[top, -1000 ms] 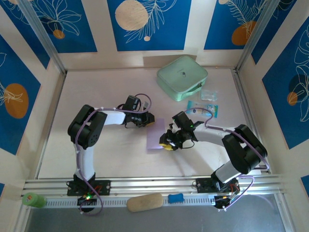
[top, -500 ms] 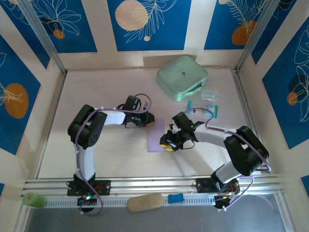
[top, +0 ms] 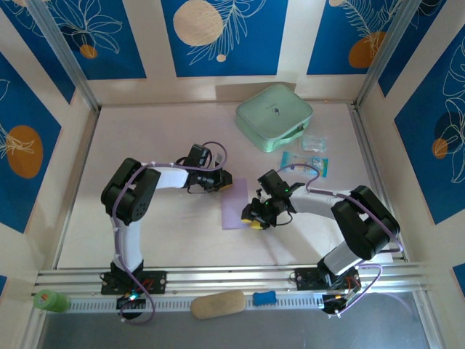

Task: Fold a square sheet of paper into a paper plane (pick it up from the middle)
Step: Fold the triangle a second time at the center of the table.

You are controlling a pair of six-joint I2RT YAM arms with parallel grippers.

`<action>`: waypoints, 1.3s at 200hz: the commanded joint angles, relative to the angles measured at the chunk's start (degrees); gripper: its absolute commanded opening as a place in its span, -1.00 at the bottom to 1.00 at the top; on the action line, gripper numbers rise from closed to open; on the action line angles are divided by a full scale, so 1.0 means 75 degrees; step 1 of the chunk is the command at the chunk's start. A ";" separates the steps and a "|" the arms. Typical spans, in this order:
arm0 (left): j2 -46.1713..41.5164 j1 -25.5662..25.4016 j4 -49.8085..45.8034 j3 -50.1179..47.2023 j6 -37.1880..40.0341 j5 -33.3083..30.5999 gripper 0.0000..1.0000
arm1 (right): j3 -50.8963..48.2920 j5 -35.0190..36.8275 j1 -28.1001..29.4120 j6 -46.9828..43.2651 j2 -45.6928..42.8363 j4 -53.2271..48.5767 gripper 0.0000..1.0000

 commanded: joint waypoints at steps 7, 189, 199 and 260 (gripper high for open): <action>0.0128 0.0010 -0.0763 -0.0304 0.0004 -0.0195 -0.61 | 0.0088 0.0171 0.0047 0.0112 0.0052 -0.0355 -0.21; 0.0185 -0.0001 -0.0723 -0.0282 -0.0051 -0.0182 -0.61 | 0.0486 -0.0100 0.0076 -0.0146 0.0148 -0.0135 -0.20; 0.0181 -0.0006 -0.0726 -0.0294 -0.0055 -0.0179 -0.61 | 0.0456 0.0004 0.0082 -0.0137 0.0090 -0.0289 -0.20; 0.0109 -0.0003 -0.0770 -0.0285 -0.0054 -0.0199 -0.61 | 0.0105 0.0220 0.0065 0.0083 -0.0112 -0.0600 -0.19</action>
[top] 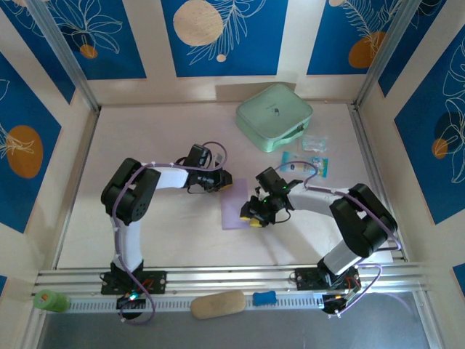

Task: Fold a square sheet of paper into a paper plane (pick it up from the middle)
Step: Fold the triangle a second time at the center of the table.

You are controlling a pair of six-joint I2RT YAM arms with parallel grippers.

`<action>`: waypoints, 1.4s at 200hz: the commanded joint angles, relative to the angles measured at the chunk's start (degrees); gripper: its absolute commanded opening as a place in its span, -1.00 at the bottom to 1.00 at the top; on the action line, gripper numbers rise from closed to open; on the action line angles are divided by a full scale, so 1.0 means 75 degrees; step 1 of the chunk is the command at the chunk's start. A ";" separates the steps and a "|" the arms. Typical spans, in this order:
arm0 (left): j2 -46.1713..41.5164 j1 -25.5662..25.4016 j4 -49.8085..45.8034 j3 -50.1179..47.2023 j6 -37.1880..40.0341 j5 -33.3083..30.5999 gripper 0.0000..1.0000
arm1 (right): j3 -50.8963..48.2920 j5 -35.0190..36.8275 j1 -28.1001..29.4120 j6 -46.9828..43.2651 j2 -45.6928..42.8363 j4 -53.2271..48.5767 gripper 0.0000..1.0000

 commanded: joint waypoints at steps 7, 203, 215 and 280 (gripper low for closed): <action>0.0107 -0.0005 -0.0768 -0.0284 -0.0045 -0.0197 -0.61 | -0.0182 0.0073 0.0030 0.0147 -0.0211 -0.0344 -0.19; 0.0159 -0.0034 -0.0736 -0.0312 -0.0084 -0.0213 -0.61 | 0.0269 -0.0315 0.0252 -0.0011 0.0352 0.0382 -0.22; 0.0144 -0.0034 -0.0735 -0.0293 -0.0084 -0.0215 -0.61 | 0.0299 -0.0283 0.0252 -0.0004 0.0312 0.0349 -0.22; 0.0154 -0.0034 -0.0754 -0.0281 -0.0071 -0.0204 -0.61 | 0.0303 -0.0115 0.0247 -0.0032 -0.0015 0.0204 -0.21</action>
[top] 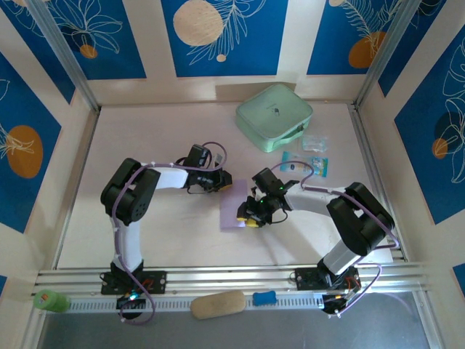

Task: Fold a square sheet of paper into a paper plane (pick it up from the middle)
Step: Fold the triangle a second time at the center of the table.

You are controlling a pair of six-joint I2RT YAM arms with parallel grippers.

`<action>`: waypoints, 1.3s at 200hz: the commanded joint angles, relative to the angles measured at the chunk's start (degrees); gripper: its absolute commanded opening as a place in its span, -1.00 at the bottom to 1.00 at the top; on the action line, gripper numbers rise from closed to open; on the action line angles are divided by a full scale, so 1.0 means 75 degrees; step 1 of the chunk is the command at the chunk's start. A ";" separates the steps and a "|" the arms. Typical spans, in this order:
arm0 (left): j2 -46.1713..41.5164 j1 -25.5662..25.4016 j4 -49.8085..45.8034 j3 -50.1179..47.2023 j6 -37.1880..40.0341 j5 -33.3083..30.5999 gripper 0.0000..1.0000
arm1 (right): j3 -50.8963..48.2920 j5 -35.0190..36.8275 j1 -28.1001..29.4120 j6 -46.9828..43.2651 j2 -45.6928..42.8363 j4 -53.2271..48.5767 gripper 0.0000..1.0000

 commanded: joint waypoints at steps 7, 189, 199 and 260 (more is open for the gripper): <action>0.0179 -0.0034 -0.0755 -0.0252 -0.0014 -0.0197 -0.61 | 0.0159 0.0001 0.0040 -0.0075 -0.0287 -0.0147 -0.22; 0.0215 -0.0034 -0.0769 -0.0235 -0.0007 -0.0210 -0.61 | 0.0108 0.0029 0.0015 0.0038 -0.0951 -0.0789 -0.23; 0.0221 -0.0033 -0.0782 -0.0222 -0.0003 -0.0203 -0.61 | 0.0102 0.0020 0.0016 0.0047 -0.0916 -0.0696 -0.23; 0.0226 -0.0034 -0.0774 -0.0211 -0.0007 -0.0188 -0.61 | 0.0196 -0.0273 -0.0121 -0.0054 -0.0500 0.0328 -0.20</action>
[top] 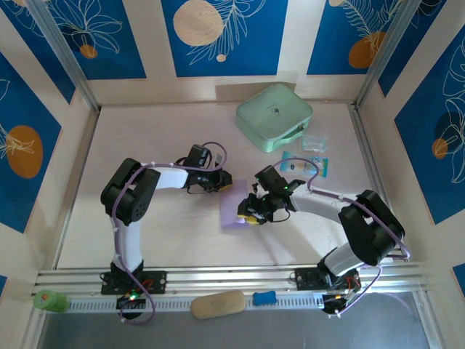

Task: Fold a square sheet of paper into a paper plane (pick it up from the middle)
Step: Fold the triangle a second time at the center of the table.

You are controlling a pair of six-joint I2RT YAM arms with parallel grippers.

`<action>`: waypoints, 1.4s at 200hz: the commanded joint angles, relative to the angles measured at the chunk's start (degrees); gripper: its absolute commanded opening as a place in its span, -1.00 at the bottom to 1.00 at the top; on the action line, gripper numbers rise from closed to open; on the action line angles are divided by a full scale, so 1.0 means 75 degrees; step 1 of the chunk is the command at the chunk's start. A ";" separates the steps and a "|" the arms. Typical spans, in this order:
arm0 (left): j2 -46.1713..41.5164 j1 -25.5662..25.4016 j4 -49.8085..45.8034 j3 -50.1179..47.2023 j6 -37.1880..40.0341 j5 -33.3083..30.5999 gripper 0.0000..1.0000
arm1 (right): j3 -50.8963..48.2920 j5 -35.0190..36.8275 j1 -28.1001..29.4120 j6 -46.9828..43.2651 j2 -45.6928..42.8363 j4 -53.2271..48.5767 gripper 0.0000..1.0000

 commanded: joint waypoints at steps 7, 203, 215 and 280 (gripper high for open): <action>0.0221 -0.0028 -0.0761 -0.0223 -0.0002 -0.0184 -0.61 | 0.0147 -0.0361 -0.0151 -0.0040 0.0208 0.0644 -0.20; 0.0149 -0.0048 -0.0852 -0.0193 -0.0001 -0.0188 -0.61 | 0.0650 -0.1326 -0.1097 -0.1184 0.1513 0.1266 -0.21; 0.0110 -0.0051 -0.0828 -0.0196 -0.0007 -0.0168 -0.61 | 0.0638 -0.1334 -0.1109 -0.1183 0.1599 0.1274 -0.28; -0.0647 -0.0063 0.0192 -0.0324 -0.0238 0.0150 -0.45 | 0.0572 -0.0902 -0.1097 -0.0901 0.1731 0.1024 -0.74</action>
